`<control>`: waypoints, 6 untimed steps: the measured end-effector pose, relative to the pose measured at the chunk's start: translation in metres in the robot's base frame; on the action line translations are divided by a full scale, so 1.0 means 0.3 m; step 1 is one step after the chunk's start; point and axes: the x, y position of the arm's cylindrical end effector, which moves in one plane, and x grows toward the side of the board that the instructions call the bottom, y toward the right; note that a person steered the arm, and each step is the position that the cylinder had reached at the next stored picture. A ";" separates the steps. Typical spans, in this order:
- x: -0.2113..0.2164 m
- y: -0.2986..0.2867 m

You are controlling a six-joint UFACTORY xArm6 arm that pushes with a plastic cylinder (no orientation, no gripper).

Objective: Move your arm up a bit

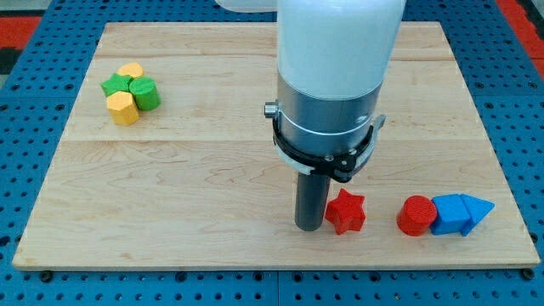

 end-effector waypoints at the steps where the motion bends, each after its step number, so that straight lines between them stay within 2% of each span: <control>1: 0.000 0.042; 2: 0.000 0.161; 3: 0.000 0.190; 4: -0.001 0.005; 6: -0.131 0.016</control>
